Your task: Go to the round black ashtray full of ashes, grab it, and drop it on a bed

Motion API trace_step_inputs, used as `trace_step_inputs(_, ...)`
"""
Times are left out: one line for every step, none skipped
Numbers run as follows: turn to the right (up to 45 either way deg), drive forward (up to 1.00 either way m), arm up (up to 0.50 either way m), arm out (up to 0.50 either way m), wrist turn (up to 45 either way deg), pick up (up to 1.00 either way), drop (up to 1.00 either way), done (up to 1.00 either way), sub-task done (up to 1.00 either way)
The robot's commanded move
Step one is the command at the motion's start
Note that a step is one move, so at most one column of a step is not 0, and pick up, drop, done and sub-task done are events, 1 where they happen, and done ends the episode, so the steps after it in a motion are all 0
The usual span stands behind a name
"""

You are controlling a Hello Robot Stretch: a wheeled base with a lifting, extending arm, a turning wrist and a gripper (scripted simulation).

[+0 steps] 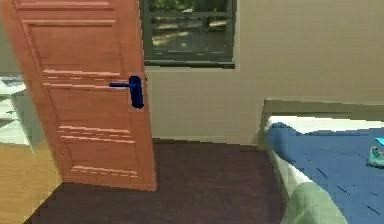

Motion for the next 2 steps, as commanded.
trace_step_inputs(0.0, 1.00, 0.00, 0.00, 0.0, 0.00, 0.00, 0.00, 0.00)
trace_step_inputs(3.0, 0.00, 0.00, 0.00, 0.0, 0.00, 0.00, 0.00, 0.00)
